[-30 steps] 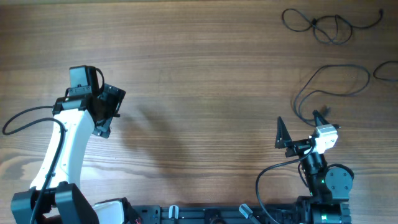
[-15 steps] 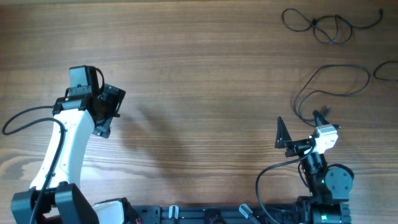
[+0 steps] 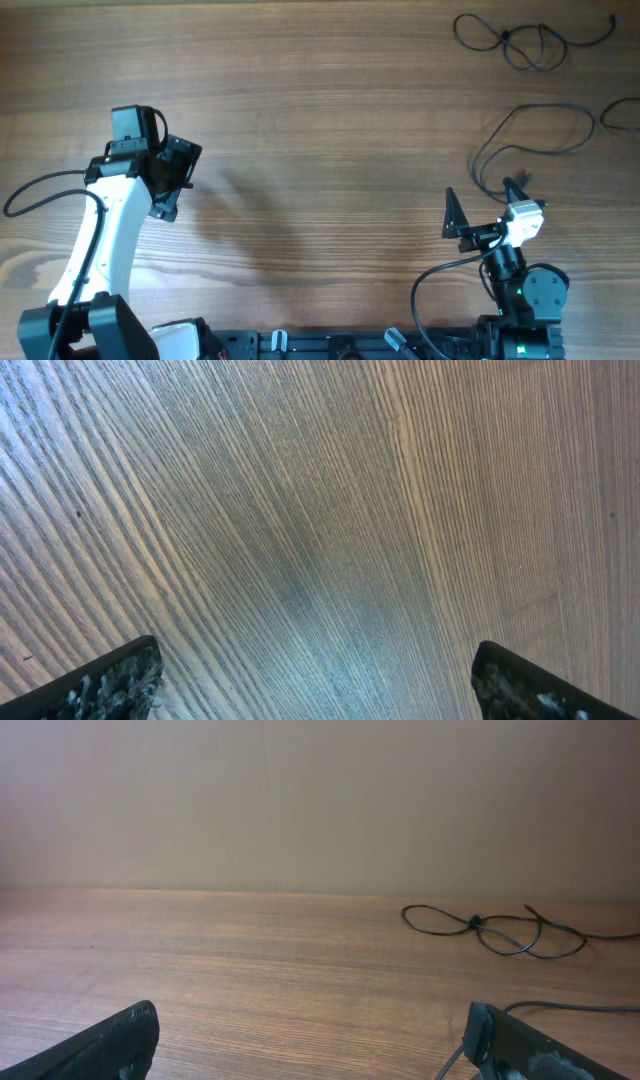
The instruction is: Untangle cables
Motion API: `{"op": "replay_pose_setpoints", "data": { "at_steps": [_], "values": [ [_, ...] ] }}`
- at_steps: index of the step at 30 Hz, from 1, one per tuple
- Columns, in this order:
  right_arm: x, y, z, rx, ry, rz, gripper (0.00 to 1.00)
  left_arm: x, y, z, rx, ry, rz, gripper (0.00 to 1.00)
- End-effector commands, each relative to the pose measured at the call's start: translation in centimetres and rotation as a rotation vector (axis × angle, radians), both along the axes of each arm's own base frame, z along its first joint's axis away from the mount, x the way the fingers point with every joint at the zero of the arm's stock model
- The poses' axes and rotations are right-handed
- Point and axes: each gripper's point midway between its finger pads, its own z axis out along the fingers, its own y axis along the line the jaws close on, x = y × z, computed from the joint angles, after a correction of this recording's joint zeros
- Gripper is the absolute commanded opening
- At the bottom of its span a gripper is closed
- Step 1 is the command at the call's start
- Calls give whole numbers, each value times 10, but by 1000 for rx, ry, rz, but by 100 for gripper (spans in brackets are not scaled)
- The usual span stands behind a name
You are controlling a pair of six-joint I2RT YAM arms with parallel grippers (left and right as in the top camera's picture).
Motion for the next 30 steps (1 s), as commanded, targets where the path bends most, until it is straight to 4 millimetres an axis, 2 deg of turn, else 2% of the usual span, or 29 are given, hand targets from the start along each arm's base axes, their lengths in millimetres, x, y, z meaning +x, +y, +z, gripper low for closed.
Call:
{"op": "replay_pose_setpoints", "data": {
  "at_steps": [1,5,8,14,17,18,20,22,23,27,28,30],
  "values": [
    [0,-2,2,-13,-13,-16,99,0,2,2,5,-8,-6,100],
    [0,-2,2,-13,-13,-17,100,0,2,2,5,-8,-6,100],
    [0,-2,2,-13,-13,-17,100,-6,18,1,102,23,0,100],
    [0,-2,2,-13,-13,-16,100,-5,18,2,99,15,11,100],
    [0,-2,2,-13,-13,-17,100,16,17,9,97,-73,-8,100],
    [0,-2,2,-13,-13,-17,100,28,12,15,102,-127,-104,100],
    [0,-2,2,-13,-13,-17,100,48,-11,36,86,-264,-361,100],
    [0,-2,2,-13,-13,-16,100,49,-19,58,135,-343,-494,100],
    [0,-2,2,-13,-13,-16,100,43,-19,81,201,-397,-563,100],
    [0,-2,2,-13,-13,-16,100,18,-24,139,295,-541,-599,100],
    [0,-2,2,-13,-13,-16,100,5,-28,162,321,-607,-601,100],
    [0,-2,2,-13,-13,-17,100,-15,-33,189,363,-694,-619,100]
  ]
}}
